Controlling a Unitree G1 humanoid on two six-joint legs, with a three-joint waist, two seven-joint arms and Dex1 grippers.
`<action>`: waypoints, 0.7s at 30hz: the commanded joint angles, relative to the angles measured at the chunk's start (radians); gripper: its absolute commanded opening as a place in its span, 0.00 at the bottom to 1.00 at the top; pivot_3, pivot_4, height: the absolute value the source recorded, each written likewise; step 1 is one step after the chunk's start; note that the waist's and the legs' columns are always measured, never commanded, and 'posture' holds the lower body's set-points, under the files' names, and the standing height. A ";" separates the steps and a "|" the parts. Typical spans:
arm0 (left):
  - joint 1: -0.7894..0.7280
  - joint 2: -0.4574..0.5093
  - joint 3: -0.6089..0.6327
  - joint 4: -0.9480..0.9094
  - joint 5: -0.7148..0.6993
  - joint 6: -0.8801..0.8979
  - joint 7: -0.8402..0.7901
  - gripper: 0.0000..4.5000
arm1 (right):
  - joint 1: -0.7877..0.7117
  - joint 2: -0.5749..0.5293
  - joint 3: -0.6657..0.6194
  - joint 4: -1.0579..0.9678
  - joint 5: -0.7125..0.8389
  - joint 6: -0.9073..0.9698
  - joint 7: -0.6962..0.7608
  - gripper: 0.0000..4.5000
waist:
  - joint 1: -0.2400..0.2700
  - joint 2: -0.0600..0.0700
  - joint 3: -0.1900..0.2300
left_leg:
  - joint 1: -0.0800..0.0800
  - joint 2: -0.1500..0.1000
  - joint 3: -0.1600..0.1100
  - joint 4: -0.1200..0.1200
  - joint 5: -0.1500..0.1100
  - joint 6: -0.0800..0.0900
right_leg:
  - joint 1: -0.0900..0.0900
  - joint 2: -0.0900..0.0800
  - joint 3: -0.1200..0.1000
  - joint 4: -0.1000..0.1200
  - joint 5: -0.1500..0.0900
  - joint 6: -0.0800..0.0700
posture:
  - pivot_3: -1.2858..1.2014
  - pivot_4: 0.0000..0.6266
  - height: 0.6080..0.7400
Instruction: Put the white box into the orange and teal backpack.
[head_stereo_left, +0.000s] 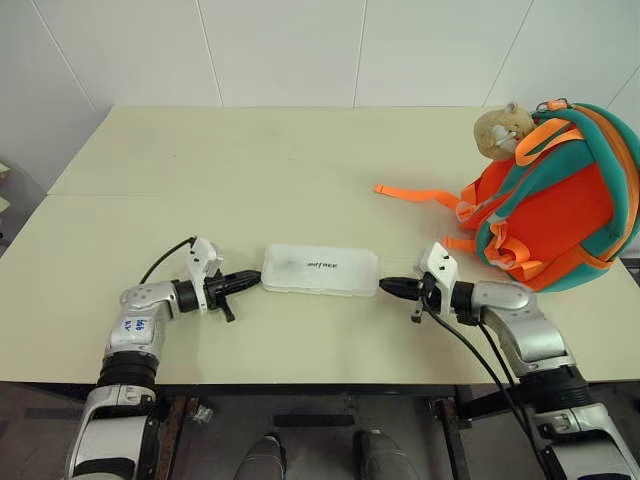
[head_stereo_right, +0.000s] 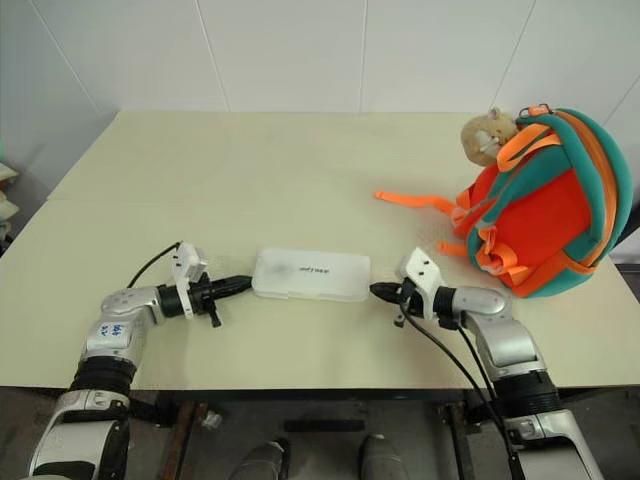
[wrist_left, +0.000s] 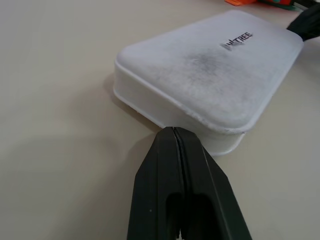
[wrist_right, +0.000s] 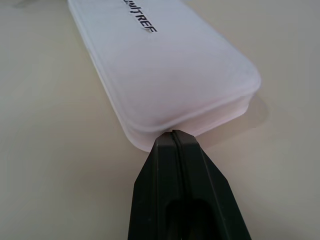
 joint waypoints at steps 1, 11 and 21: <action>0.028 -0.023 -0.043 -0.109 -0.033 0.027 -0.020 0.01 | -0.011 0.015 0.014 -0.028 0.019 -0.035 0.030 0.00 | 0.000 0.000 0.000 | 0.000 0.000 0.000 0.000 0.000 0.000 | 0.000 0.000 0.000 0.000 0.000 0.000 | 0.52 0.24 1.00; 0.063 -0.024 -0.046 -0.173 -0.040 0.070 -0.014 0.01 | -0.024 0.021 0.012 0.014 0.005 -0.054 0.042 0.00 | 0.000 0.000 0.000 | 0.001 0.000 0.000 0.000 0.000 0.000 | 0.001 0.000 0.000 0.000 0.000 0.000 | 0.52 0.24 1.00; 0.043 0.026 -0.017 -0.159 -0.036 0.109 0.012 0.04 | -0.030 -0.019 -0.024 0.075 -0.007 -0.018 0.053 0.26 | 0.000 0.000 0.000 | 0.001 0.000 0.000 0.000 0.000 0.000 | 0.001 0.000 0.000 0.000 0.000 0.000 | 0.52 0.24 1.00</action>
